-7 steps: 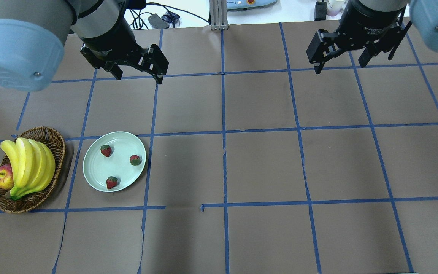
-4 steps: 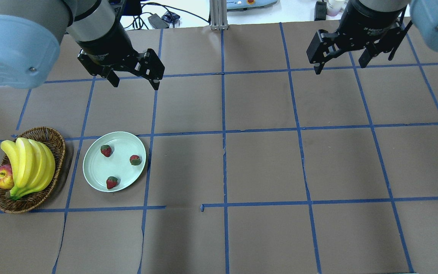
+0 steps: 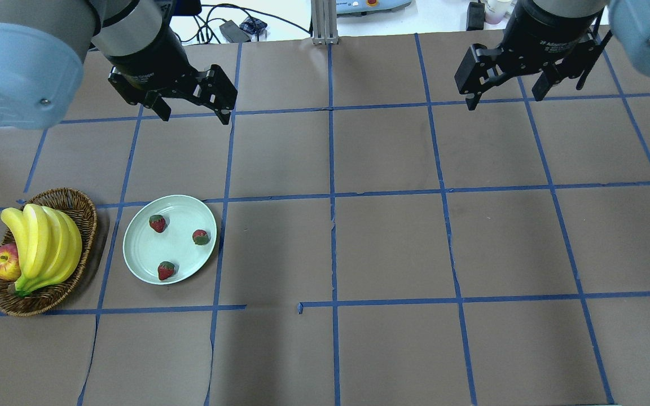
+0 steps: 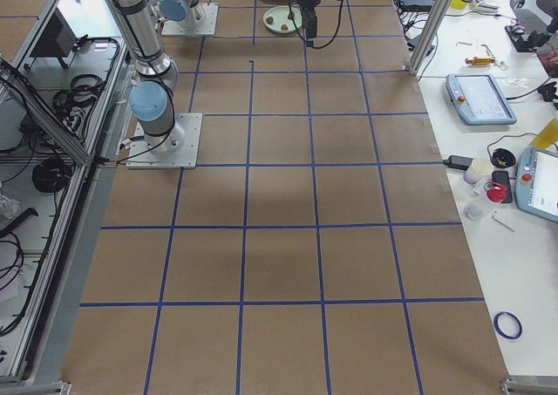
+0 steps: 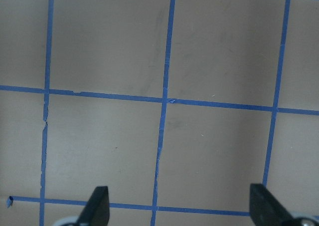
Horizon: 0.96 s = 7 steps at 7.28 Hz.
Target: Collect all strawberries into plate
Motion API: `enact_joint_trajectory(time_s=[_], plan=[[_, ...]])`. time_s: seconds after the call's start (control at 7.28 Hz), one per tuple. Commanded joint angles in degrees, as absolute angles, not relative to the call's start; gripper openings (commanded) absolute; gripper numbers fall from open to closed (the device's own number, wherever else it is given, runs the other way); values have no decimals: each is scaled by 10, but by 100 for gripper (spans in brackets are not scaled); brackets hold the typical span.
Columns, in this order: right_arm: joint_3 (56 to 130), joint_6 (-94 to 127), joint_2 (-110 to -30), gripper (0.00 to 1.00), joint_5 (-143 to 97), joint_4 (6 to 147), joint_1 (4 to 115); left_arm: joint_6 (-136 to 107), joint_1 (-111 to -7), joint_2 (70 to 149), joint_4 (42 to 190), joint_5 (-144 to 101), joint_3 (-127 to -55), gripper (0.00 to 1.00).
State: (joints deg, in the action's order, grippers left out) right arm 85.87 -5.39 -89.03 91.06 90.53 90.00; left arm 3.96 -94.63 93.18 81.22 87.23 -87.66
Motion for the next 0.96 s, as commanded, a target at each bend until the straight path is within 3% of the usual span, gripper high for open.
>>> enact_joint_trajectory(time_s=[0.0, 0.27, 0.82], plan=[[858, -54, -890, 100, 911, 904, 900, 48, -946, 931, 829, 874, -870, 100], [856, -54, -890, 100, 911, 897, 900, 48, -936, 923, 904, 875, -860, 100], [856, -54, -891, 100, 911, 896, 900, 47, -933, 916, 903, 899, -867, 100]])
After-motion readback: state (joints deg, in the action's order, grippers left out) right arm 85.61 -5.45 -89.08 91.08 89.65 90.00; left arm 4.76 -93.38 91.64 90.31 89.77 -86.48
